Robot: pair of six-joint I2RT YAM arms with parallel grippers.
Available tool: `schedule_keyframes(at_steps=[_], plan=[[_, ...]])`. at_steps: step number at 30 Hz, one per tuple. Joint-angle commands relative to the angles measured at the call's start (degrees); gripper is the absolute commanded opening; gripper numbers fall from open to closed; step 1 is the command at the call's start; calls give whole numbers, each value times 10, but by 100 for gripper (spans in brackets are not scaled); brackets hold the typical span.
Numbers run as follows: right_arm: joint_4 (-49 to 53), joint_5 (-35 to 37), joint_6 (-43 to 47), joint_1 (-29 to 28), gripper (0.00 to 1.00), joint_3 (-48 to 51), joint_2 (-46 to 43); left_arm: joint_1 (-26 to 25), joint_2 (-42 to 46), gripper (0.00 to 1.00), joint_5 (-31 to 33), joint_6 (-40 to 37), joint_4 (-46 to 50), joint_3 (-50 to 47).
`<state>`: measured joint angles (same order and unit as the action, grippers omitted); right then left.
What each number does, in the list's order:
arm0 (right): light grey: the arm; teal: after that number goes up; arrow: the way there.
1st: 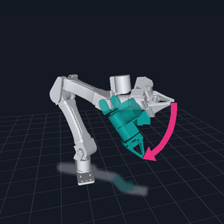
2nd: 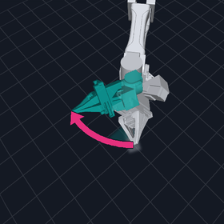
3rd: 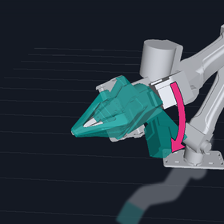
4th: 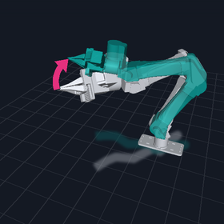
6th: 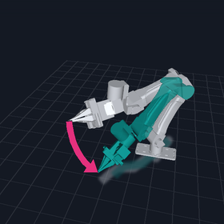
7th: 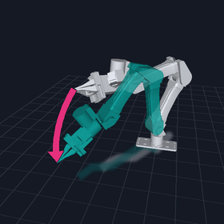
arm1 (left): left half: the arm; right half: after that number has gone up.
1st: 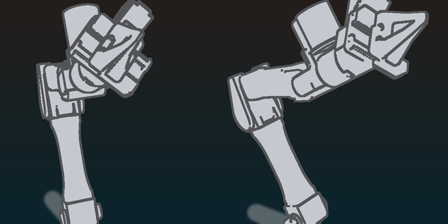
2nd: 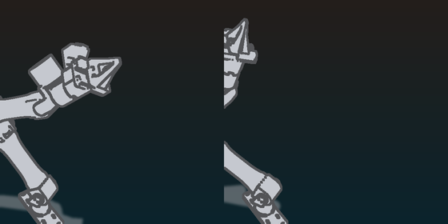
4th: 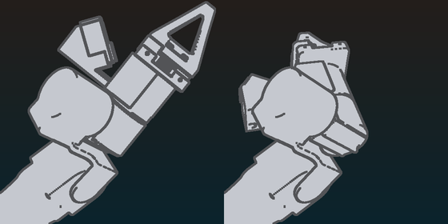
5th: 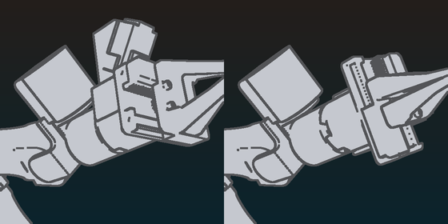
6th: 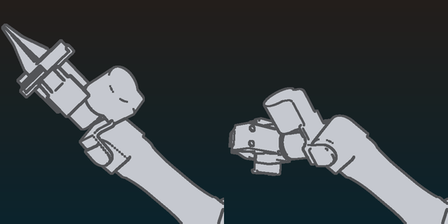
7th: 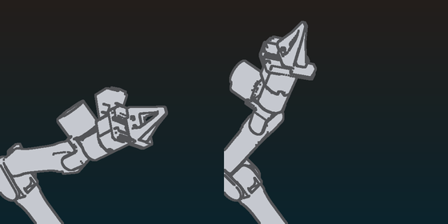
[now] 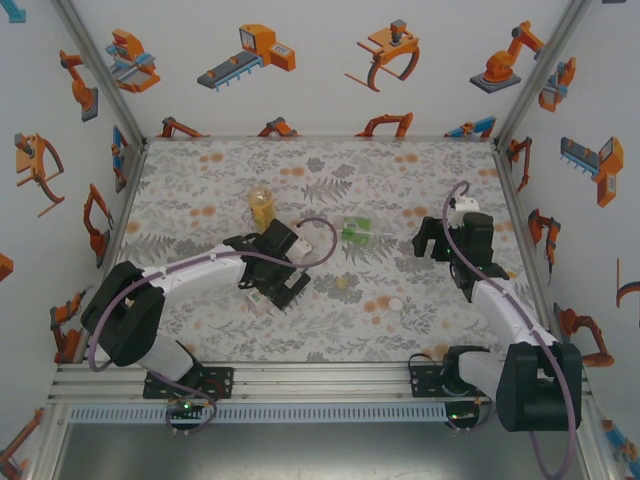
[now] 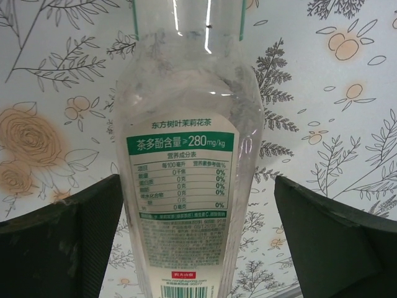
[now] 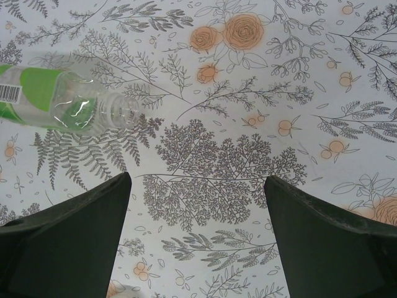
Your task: Screw on the bottle caps
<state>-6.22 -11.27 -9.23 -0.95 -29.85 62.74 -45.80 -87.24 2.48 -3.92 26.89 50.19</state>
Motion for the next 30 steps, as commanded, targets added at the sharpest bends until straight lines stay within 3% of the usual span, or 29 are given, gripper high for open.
schedule_keyframes(at_steps=[1,19,30], plan=[[6,5,-7,-5,79,-1,-1,6,0,98,-18,-23,-22,-3],[7,8,-7,-8,78,-1,-2,8,-68,88,-19,-44,18,28],[10,7,-5,-9,78,-2,-2,8,-76,72,-30,-51,25,34]])
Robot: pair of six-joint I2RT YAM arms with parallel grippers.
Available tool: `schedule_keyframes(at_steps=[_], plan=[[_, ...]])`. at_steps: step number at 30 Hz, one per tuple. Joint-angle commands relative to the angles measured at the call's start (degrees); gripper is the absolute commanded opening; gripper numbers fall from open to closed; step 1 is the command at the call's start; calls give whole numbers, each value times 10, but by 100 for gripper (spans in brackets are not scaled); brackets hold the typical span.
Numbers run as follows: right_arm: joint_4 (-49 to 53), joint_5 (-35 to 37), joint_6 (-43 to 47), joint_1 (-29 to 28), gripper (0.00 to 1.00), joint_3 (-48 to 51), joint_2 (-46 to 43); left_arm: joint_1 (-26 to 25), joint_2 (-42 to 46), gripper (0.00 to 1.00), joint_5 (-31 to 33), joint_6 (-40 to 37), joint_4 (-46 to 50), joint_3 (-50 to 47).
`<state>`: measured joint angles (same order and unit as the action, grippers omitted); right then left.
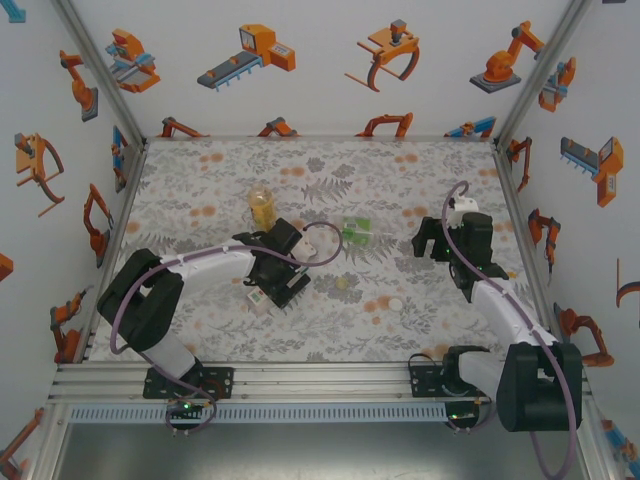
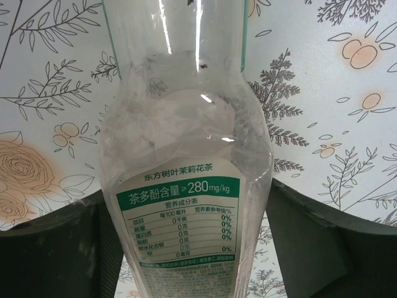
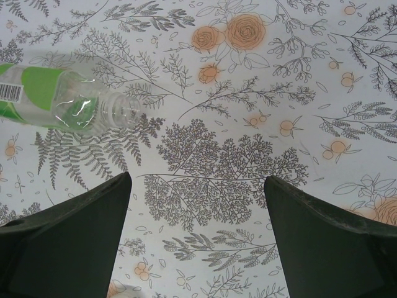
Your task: Screw on the bottle caps
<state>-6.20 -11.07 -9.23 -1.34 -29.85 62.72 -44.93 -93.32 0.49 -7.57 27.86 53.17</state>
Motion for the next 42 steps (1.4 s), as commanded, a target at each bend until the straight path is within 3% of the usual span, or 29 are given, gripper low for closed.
schedule_keyframes(at_steps=[1,11,24,32,38,42], plan=[[10,5,-4,-6,78,-2,-2,-1,-16,71,-11,-15,16,5],[16,-2,-3,-11,78,-6,1,3,12,55,-30,-23,-3,7],[84,-16,-26,-52,76,-35,-11,16,183,41,-124,-87,5,84],[203,-6,-44,-144,73,-90,-24,51,242,22,-246,-111,-24,125],[298,62,-78,-234,73,-146,2,77,261,9,-333,-110,-82,107],[355,103,-112,-279,70,-180,27,95,289,6,-377,-103,-131,69]])
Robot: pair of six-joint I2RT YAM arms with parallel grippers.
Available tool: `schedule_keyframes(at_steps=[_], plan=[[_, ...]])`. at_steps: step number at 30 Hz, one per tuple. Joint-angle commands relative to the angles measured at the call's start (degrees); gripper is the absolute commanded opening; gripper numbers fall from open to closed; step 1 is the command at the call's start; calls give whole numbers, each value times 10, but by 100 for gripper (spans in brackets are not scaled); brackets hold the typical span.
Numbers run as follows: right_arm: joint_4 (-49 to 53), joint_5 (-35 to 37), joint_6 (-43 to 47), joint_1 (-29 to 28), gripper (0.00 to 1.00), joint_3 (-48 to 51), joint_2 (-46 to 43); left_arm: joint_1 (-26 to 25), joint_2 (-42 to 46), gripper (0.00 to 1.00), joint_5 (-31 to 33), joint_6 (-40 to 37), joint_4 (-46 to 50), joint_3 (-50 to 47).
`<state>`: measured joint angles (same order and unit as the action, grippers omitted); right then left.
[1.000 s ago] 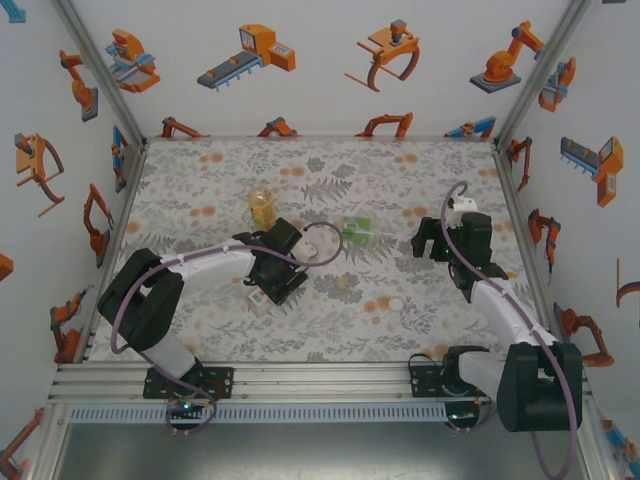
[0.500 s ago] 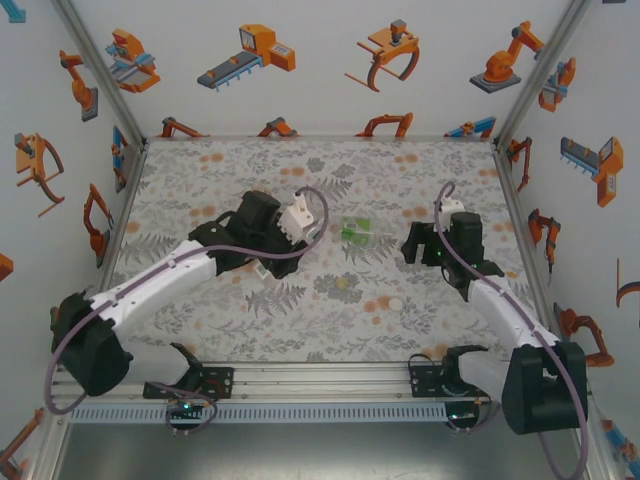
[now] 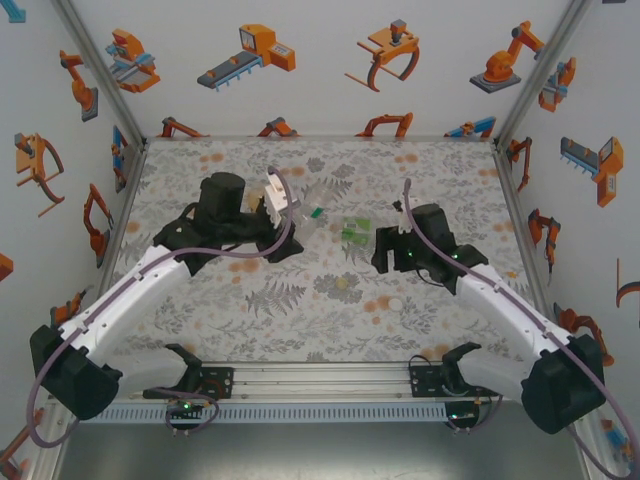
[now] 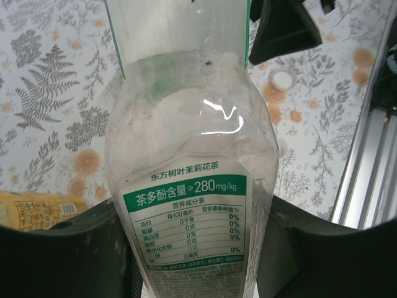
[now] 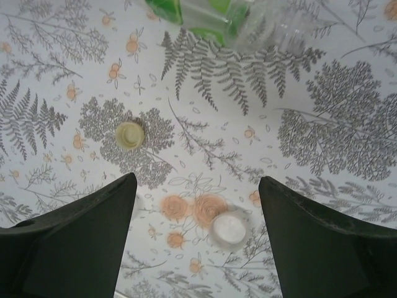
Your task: Screw on the bottle caps
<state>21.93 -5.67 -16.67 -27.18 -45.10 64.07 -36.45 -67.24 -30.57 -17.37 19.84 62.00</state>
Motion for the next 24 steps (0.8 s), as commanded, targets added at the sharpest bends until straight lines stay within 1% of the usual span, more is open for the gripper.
schedule_keyframes(at_steps=[1,3,5,8,10,12,17,24], plan=[[92,57,-48,-30,70,-39,23,14,37,6,-72,1,-66,-32],[128,67,-69,-46,69,-59,40,24,55,5,-79,10,-93,-53],[158,75,-86,-61,69,-76,56,30,70,2,-81,21,-113,-69],[181,84,-105,-91,68,-85,71,31,86,2,-72,26,-124,-80],[195,101,-115,-113,68,-87,80,31,95,8,-54,32,-132,-89],[210,115,-125,-129,68,-86,85,31,101,8,-43,31,-135,-98],[226,119,-154,-135,68,-67,91,31,108,10,-17,42,-155,-110],[219,156,-176,-135,68,-25,96,30,93,11,-22,57,-153,-102]])
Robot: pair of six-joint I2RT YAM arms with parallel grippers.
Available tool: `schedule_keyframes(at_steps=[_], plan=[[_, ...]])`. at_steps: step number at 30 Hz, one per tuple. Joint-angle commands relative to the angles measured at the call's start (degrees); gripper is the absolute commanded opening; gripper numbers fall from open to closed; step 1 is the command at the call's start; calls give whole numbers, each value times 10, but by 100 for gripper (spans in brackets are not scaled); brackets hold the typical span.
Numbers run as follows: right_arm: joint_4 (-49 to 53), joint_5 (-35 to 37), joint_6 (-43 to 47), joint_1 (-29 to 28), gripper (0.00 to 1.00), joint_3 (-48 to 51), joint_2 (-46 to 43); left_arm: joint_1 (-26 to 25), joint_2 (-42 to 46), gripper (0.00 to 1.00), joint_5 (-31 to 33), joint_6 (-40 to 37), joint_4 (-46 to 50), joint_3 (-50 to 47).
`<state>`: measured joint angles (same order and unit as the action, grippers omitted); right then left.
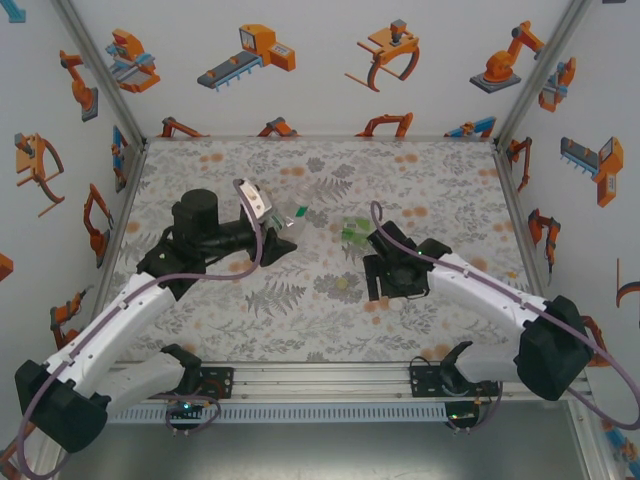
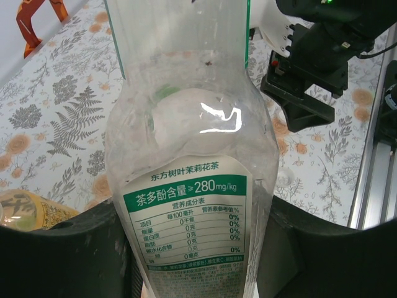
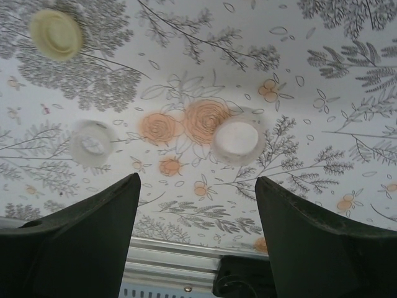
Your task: Screw on the bottle caps
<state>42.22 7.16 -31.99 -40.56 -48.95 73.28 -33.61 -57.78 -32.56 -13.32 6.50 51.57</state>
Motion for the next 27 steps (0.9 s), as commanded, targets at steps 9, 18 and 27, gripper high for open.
schedule_keyframes(at_steps=[9,18,27], plan=[[-31,35,-17,-1,68,35,49,2,-19,11,-7,16,-7,13],[-48,48,-22,-1,70,48,82,0,-32,11,-15,19,-8,15],[-95,6,-34,16,71,80,82,-3,-37,11,-15,19,-6,16]])
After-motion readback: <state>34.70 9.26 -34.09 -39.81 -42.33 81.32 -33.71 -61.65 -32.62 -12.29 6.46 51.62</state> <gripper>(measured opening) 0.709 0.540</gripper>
